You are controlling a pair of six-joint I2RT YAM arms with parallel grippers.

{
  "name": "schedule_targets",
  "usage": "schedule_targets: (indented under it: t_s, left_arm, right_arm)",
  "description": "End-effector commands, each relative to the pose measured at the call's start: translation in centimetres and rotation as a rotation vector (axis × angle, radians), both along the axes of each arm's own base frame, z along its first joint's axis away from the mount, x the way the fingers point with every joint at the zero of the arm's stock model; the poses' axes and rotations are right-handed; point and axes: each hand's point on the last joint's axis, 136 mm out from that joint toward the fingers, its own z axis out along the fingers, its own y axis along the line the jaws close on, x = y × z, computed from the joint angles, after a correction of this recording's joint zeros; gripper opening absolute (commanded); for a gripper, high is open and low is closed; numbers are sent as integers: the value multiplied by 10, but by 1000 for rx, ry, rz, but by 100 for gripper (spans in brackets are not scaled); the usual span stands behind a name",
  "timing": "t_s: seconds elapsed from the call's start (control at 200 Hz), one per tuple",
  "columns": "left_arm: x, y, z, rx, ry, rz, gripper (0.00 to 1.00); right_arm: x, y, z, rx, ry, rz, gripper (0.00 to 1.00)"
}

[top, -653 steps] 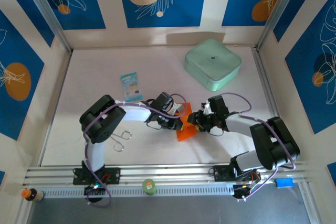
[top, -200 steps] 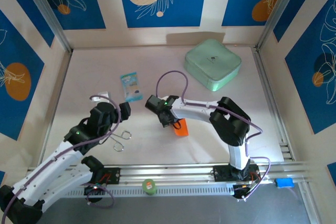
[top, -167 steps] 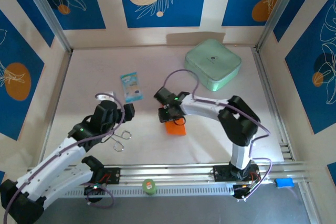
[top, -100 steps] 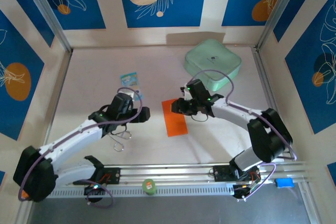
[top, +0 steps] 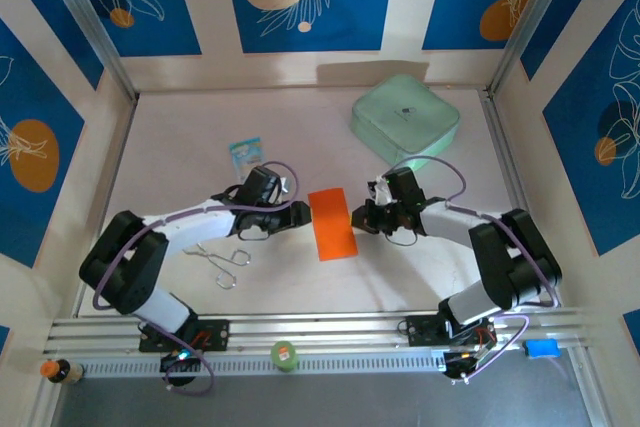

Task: Fold a paper plane with a square sheet of paper (pick it up from the middle)
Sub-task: Third fold the triangle at the center of the table.

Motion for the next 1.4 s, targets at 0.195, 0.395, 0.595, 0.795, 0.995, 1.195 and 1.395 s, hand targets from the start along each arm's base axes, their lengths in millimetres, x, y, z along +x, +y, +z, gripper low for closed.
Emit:
schedule_targets:
  t_s: [0.195, 0.395, 0.595, 0.795, 0.995, 1.195, 1.395]
  left_arm:
    - [1, -26, -2, -123, 82, -28, 48]
    - [0, -33, -12, -137, 118, -44, 40]
    - [-2, -36, -24, -122, 151, -47, 34]
    - [-4, -31, -35, -85, 175, -27, 35]
    - [-4, -23, -40, -40, 167, -12, 36]
    - [-6, -26, -44, -49, 187, -22, 36]
    - [-5, -34, -43, -96, 196, -33, 35]
  right_arm:
    - [0, 14, -24, 33, 64, 46, 0]
    - [-17, 2, -57, -64, 211, -26, 0]
    - [-22, 4, -60, -99, 227, -23, 0]
    - [-23, 2, -61, -111, 229, -29, 0]
    - [-23, 2, -61, -113, 231, -30, 0]
    - [-22, 4, -61, -98, 232, -32, 0]
    - [-22, 4, -60, -94, 232, -35, 0]
